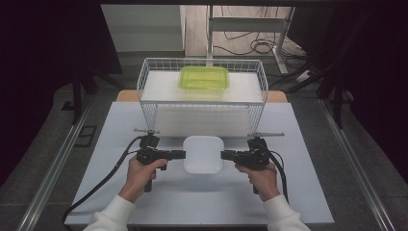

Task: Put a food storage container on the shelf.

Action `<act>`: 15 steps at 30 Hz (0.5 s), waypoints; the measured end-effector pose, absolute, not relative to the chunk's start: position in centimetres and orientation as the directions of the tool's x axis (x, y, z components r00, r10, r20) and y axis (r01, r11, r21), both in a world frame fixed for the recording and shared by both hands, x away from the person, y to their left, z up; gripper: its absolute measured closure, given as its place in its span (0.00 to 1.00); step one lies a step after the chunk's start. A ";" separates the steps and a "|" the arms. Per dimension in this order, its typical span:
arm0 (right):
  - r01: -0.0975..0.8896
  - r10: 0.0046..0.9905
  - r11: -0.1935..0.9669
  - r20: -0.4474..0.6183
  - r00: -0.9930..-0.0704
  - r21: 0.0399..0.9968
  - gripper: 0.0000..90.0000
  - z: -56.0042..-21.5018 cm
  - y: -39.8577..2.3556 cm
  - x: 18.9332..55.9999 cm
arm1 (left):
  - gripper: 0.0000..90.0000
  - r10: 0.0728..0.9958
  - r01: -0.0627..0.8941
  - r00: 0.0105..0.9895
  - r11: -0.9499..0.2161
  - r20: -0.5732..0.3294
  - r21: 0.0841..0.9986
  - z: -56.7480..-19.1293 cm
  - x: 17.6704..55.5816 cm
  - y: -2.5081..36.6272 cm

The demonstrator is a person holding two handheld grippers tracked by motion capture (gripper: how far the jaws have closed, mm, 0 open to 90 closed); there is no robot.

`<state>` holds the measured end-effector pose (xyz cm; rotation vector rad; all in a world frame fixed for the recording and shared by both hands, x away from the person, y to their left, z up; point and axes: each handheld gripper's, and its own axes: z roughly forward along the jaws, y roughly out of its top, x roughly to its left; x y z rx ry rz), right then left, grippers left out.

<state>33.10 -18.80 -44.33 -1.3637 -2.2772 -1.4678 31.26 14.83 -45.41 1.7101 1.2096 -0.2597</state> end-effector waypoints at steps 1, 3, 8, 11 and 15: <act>0.720 0.620 0.134 0.509 -0.597 0.681 0.85 -44.1 -18.8 33.0 | 0.87 0.603 0.802 0.486 -0.020 -0.633 0.597 -45.2 31.2 14.8; 0.705 0.622 0.142 0.491 -0.609 0.694 0.85 -43.7 -18.7 32.8 | 0.87 0.610 0.788 0.500 -0.026 -0.615 0.615 -44.6 31.0 14.8; 0.675 0.612 0.139 0.472 -0.634 0.725 0.85 -42.7 -18.8 32.4 | 0.87 0.610 0.766 0.522 -0.027 -0.596 0.642 -43.5 30.6 14.8; 0.652 0.610 0.139 0.454 -0.649 0.745 0.85 -42.0 -18.8 32.1 | 0.87 0.621 0.750 0.533 -0.032 -0.575 0.661 -42.8 30.3 14.6; 0.631 0.604 0.133 0.442 -0.663 0.765 0.85 -41.1 -18.9 31.8 | 0.87 0.619 0.733 0.547 -0.028 -0.564 0.680 -41.8 30.0 14.6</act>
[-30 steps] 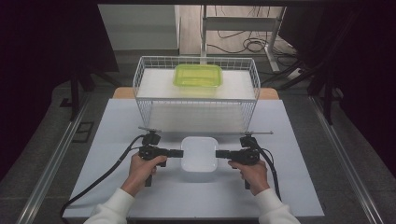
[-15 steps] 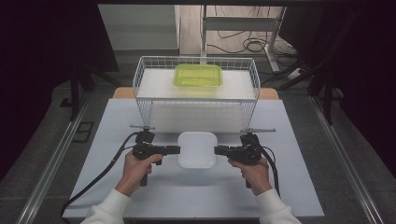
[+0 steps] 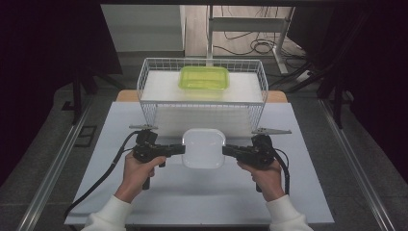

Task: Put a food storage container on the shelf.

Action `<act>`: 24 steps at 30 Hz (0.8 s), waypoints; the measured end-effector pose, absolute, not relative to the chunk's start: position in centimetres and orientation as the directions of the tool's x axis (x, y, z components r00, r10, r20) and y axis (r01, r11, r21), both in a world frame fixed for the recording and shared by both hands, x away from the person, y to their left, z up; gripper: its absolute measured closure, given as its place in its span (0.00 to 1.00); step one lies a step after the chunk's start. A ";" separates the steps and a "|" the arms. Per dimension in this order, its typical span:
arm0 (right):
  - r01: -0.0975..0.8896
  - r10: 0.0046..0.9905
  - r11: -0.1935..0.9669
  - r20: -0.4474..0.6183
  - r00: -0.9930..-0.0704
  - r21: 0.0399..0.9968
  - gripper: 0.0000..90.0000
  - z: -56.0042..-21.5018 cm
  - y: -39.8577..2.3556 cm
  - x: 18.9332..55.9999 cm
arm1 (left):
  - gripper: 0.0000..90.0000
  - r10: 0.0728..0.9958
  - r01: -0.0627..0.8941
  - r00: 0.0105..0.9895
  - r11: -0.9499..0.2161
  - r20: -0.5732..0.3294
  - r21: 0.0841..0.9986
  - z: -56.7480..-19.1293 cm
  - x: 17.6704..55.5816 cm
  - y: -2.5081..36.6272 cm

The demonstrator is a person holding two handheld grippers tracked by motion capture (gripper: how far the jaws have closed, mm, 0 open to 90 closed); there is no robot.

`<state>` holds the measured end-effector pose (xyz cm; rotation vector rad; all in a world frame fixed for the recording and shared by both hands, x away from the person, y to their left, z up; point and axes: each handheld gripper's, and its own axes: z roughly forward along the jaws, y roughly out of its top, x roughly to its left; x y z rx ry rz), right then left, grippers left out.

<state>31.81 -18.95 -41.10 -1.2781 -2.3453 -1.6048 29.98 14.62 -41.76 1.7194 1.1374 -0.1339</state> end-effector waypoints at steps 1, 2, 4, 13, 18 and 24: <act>0.627 0.602 0.131 0.441 -0.666 0.768 0.85 -40.9 -19.0 31.7 | 0.87 0.618 0.731 0.549 -0.028 -0.563 0.682 -41.6 30.0 14.7; 0.622 0.600 0.132 0.437 -0.670 0.772 0.85 -40.7 -19.0 31.7 | 0.87 0.617 0.730 0.549 -0.026 -0.564 0.683 -41.5 29.9 14.7; 0.612 0.597 0.135 0.429 -0.678 0.779 0.85 -40.3 -18.9 31.6 | 0.87 0.617 0.726 0.552 -0.025 -0.561 0.687 -41.2 29.9 14.8; 0.568 0.575 0.127 0.406 -0.711 0.813 0.85 -38.2 -18.7 31.5 | 0.87 0.621 0.706 0.567 -0.028 -0.541 0.708 -39.0 30.5 15.1; 0.555 0.577 0.126 0.394 -0.715 0.822 0.85 -37.4 -18.6 32.0 | 0.87 0.628 0.694 0.576 -0.036 -0.523 0.719 -37.9 31.1 15.1; 0.541 0.573 0.128 0.384 -0.724 0.831 0.85 -36.1 -18.5 32.7 | 0.86 0.619 0.688 0.578 -0.019 -0.532 0.725 -37.0 31.7 15.3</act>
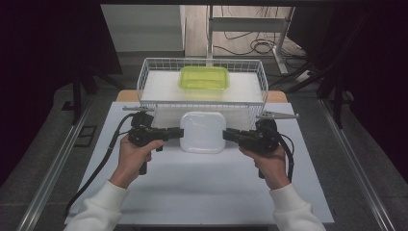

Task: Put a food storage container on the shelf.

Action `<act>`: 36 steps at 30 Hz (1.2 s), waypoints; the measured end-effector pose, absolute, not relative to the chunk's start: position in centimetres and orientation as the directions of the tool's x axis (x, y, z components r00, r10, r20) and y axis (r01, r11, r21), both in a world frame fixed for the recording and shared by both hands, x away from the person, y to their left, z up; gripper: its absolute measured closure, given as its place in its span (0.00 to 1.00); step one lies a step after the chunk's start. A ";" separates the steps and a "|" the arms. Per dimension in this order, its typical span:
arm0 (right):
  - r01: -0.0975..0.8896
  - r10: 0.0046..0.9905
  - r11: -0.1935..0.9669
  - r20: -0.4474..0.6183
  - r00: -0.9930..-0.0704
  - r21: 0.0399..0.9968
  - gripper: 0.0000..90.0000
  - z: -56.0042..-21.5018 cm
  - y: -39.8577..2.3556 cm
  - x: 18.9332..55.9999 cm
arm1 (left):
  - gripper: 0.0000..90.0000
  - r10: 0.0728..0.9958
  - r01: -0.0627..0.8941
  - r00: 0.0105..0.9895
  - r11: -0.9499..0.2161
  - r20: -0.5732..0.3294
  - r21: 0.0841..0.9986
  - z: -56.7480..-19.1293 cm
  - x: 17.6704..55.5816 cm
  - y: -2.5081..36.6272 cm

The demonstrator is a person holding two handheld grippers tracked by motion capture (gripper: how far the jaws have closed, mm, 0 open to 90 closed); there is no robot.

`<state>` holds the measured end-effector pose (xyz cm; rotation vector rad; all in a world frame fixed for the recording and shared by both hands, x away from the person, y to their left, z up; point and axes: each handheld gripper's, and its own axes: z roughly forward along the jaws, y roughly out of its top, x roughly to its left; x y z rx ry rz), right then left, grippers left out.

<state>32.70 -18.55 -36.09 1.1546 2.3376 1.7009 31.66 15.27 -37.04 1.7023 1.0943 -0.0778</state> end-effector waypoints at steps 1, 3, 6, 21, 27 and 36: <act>0.538 0.571 0.127 0.382 -0.726 0.833 0.85 -35.8 -18.5 32.8 | 0.86 0.618 0.687 0.578 -0.016 -0.533 0.727 -36.8 31.7 15.3; 0.529 0.570 0.131 0.374 -0.732 0.838 0.85 -35.3 -18.5 32.9 | 0.86 0.619 0.679 0.583 -0.017 -0.526 0.734 -36.3 31.8 15.4; 0.518 0.572 0.133 0.361 -0.737 0.845 0.85 -34.6 -18.3 33.1 | 0.86 0.625 0.666 0.590 -0.018 -0.512 0.745 -35.5 31.9 15.5; 0.477 0.571 0.137 0.325 -0.754 0.868 0.85 -31.3 -17.5 34.6 | 0.86 0.615 0.635 0.603 0.016 -0.508 0.773 -33.0 33.3 16.3; 0.467 0.574 0.134 0.316 -0.755 0.874 0.85 -30.3 -17.2 35.2 | 0.86 0.613 0.631 0.605 0.022 -0.509 0.776 -32.0 34.1 16.5; 0.454 0.569 0.114 0.317 -0.759 0.883 0.85 -28.7 -16.9 36.7 | 0.86 0.615 0.616 0.610 0.028 -0.500 0.787 -30.2 35.6 17.0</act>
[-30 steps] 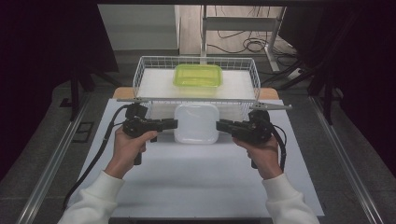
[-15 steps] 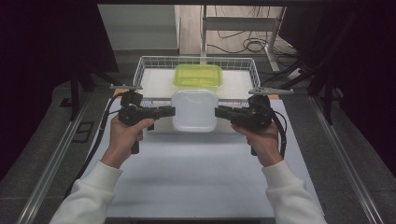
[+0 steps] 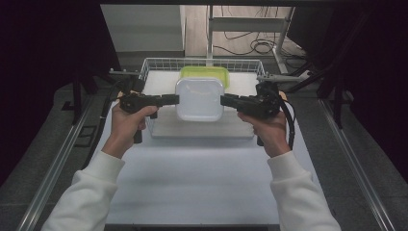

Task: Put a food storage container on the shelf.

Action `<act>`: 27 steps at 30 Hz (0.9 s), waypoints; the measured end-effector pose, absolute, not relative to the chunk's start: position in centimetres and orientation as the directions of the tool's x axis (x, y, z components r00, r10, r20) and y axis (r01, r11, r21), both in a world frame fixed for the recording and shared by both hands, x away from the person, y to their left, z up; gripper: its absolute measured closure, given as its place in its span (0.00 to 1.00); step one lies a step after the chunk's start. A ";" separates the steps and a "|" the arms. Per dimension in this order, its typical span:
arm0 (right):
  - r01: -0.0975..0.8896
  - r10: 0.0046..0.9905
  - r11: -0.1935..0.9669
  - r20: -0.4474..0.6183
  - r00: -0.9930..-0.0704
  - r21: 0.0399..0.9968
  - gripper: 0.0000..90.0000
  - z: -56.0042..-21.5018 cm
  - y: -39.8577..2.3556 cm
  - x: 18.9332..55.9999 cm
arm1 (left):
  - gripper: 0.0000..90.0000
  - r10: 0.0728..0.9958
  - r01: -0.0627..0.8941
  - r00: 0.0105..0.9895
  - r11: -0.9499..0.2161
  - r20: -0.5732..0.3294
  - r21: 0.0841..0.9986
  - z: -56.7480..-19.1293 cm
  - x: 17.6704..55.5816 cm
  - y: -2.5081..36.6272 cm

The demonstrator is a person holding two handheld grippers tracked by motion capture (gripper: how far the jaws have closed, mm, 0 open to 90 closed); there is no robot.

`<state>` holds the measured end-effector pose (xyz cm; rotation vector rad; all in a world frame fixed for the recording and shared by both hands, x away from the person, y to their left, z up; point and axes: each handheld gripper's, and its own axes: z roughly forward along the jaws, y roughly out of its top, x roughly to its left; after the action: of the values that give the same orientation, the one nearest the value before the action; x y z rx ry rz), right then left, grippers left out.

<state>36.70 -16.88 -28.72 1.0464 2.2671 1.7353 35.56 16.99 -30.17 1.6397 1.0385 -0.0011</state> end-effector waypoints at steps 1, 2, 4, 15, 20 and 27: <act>0.453 0.569 0.116 0.315 -0.760 0.884 0.85 -28.5 -16.8 36.9 | 0.86 0.616 0.614 0.611 0.028 -0.497 0.789 -29.9 35.7 17.0; 0.452 0.570 0.116 0.314 -0.760 0.884 0.85 -28.2 -16.8 37.0 | 0.86 0.619 0.611 0.611 0.028 -0.493 0.791 -29.6 35.9 17.0; 0.449 0.569 0.114 0.312 -0.761 0.886 0.85 -27.8 -16.7 37.4 | 0.86 0.623 0.605 0.613 0.025 -0.486 0.796 -29.1 36.2 17.0; 0.449 0.585 0.111 0.307 -0.750 0.887 0.85 -25.5 -16.7 40.0 | 0.87 0.646 0.591 0.614 0.004 -0.454 0.807 -26.1 38.5 16.6; 0.449 0.584 0.103 0.312 -0.749 0.887 0.85 -24.4 -16.7 41.3 | 0.87 0.641 0.593 0.612 0.014 -0.462 0.805 -25.2 40.0 16.8; 0.467 0.582 0.079 0.340 -0.739 0.881 0.85 -24.0 -16.7 43.9 | 0.87 0.653 0.598 0.605 0.005 -0.455 0.802 -24.3 42.2 16.7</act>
<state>43.87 -16.70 -23.95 1.0898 2.2327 1.7557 42.24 16.66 -24.30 1.6665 1.0484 0.0591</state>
